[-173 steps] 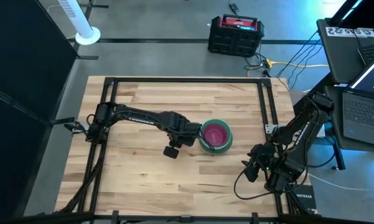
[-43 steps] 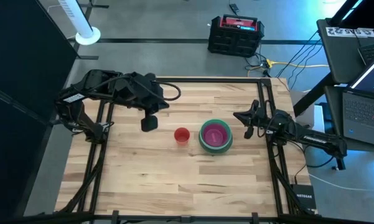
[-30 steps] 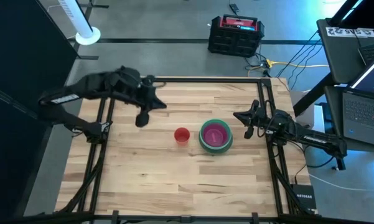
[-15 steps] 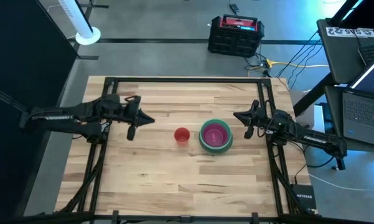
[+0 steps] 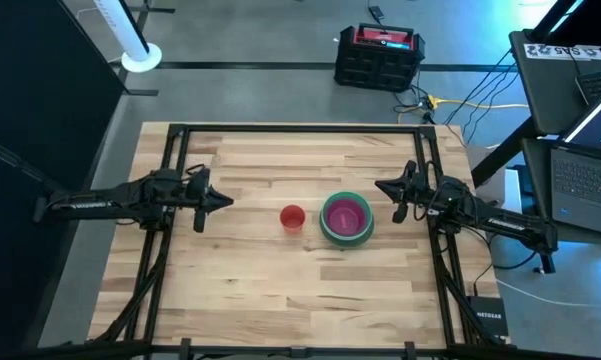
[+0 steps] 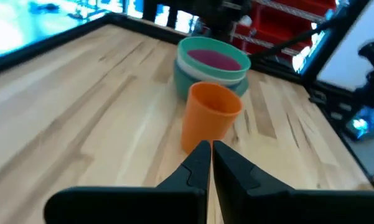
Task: Nest bowls inside each other
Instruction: Return to Home Position
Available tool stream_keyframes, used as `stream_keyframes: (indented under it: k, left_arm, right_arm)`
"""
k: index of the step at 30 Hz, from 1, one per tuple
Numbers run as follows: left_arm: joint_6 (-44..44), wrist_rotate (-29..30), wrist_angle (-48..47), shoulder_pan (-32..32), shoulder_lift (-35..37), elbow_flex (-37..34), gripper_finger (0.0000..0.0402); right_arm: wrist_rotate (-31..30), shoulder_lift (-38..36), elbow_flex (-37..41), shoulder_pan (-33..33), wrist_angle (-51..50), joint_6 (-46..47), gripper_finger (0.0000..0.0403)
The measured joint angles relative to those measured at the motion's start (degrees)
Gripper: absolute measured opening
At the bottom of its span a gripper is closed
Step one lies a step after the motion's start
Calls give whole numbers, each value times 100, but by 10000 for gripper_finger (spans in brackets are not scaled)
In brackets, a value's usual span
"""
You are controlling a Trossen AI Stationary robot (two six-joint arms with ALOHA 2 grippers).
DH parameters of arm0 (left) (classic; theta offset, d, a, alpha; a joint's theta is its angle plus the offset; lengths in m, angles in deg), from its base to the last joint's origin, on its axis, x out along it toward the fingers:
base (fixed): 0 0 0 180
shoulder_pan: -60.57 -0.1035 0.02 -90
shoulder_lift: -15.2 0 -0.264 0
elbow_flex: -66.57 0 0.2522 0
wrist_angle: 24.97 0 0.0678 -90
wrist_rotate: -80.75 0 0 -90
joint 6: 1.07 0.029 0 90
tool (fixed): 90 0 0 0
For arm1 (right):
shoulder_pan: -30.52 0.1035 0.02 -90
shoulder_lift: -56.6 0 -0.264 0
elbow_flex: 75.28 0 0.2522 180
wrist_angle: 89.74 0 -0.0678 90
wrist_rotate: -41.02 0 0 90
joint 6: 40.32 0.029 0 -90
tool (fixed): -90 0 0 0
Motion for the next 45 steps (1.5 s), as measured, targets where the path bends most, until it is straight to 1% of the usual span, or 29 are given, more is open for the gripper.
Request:
stream_keyframes:
  k: [1,3,6,19,22,45]
  left_arm:
    - [-129,35,-2,0,182,-142,0]
    - [-110,59,-15,0,511,-362,0]
    - [315,86,-15,0,928,-561,0]
    - [1684,306,750,0,1934,-1077,0]
    - [1783,470,745,0,1941,-1087,0]
    - [1748,484,721,38,1921,-1085,0]
  right_arm:
    - [0,0,0,0,0,2,1]
    - [0,-2,0,0,0,2,1]
    - [0,-2,0,0,0,3,1]
    - [-2,-2,0,2,-2,1,1]
    - [-2,-2,0,2,-2,2,1]
    - [-2,-2,0,2,-2,2,1]
